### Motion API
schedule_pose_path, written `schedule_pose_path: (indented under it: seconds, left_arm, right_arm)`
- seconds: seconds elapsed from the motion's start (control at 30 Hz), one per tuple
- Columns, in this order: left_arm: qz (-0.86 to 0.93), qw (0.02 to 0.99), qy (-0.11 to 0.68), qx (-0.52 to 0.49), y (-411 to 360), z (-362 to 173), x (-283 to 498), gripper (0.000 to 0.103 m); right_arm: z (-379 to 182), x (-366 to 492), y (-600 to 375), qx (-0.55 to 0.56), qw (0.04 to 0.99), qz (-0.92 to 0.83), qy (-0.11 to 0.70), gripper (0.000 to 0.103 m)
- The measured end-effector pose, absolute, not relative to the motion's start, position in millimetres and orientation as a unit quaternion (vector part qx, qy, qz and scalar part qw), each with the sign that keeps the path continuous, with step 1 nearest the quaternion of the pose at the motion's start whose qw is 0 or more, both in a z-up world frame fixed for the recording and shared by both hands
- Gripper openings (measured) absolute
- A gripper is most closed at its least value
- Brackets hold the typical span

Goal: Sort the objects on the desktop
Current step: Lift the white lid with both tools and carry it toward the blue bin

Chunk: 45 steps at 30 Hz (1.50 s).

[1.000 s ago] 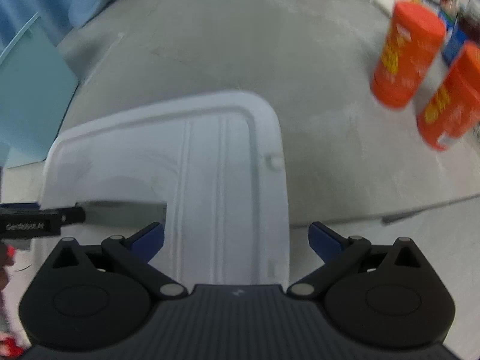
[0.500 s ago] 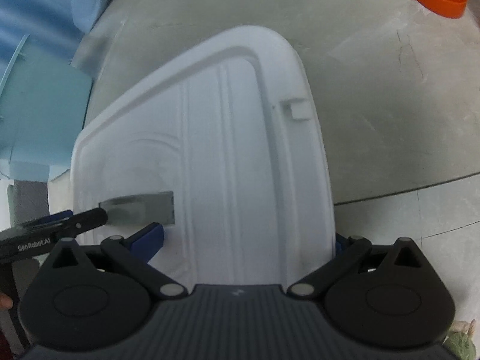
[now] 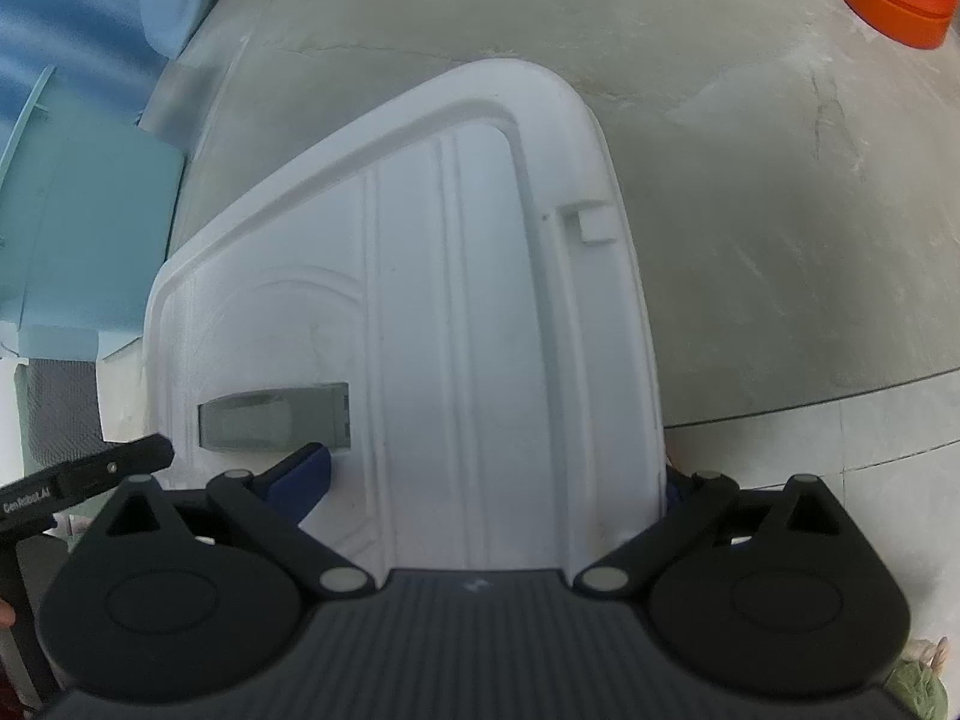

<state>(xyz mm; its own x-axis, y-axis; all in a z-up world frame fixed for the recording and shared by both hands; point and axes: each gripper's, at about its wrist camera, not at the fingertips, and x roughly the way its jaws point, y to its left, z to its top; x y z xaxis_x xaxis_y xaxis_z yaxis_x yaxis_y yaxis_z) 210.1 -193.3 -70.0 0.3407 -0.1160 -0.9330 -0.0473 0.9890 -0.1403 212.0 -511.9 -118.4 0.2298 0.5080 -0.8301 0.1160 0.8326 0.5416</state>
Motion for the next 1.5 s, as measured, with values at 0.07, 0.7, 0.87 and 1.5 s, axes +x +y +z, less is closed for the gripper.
schedule_pose_path:
  seconds: [0.07,0.7,0.87,1.5]
  left_arm:
    - [-0.029,0.812,0.580,-0.060,-187,-75,205,0.103]
    - [-0.092,0.818,0.554,-0.121,-190,-94,186,0.103]
    - [-0.084,0.831,0.539,-0.108,-193,-77,189,0.103]
    - [-0.078,0.869,0.481,-0.089,-174,16,129,0.103]
  right_arm:
    - [-118,214,-512,0.256,0.739,0.135,0.608,0.101]
    - [-97,201,-497,0.206,0.765,0.143,0.593,0.102]
    - [-91,195,-493,0.211,0.773,0.144,0.580,0.102]
    - [-34,145,-481,0.214,0.813,0.169,0.515,0.102]
